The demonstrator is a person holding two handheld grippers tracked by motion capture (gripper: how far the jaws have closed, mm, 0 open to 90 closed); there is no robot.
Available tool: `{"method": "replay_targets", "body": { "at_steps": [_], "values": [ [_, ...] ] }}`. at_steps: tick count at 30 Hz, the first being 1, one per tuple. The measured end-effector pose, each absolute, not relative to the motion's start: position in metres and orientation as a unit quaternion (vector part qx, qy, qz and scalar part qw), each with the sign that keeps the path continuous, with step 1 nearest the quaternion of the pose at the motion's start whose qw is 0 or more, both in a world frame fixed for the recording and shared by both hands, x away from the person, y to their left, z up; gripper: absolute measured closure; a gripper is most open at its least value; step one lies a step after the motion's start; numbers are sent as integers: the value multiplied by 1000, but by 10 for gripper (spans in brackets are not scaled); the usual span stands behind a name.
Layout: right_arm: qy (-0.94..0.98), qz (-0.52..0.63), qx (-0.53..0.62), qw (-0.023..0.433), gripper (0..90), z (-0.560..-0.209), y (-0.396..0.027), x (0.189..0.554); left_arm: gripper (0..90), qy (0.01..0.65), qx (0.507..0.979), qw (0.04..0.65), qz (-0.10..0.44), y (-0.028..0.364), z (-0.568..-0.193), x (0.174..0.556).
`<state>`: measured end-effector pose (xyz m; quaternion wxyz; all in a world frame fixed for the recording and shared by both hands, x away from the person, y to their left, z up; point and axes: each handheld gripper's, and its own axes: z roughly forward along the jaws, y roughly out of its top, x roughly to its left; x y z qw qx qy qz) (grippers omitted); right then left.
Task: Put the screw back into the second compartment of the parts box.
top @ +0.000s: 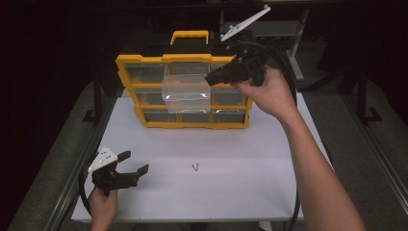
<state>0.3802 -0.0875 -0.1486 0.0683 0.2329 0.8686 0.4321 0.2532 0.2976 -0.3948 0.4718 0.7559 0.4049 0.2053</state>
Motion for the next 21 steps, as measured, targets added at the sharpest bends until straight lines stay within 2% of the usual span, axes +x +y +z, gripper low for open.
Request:
{"method": "replay_targets", "body": {
  "at_steps": [7,21],
  "values": [
    [865,436,236,73,730,-162,-114,363,139,404,757,470,207,298,-395,253],
    [867,425,257,49,687,-231,-141,343,139,408,754,471,208,297,-395,253]
  ]
}}
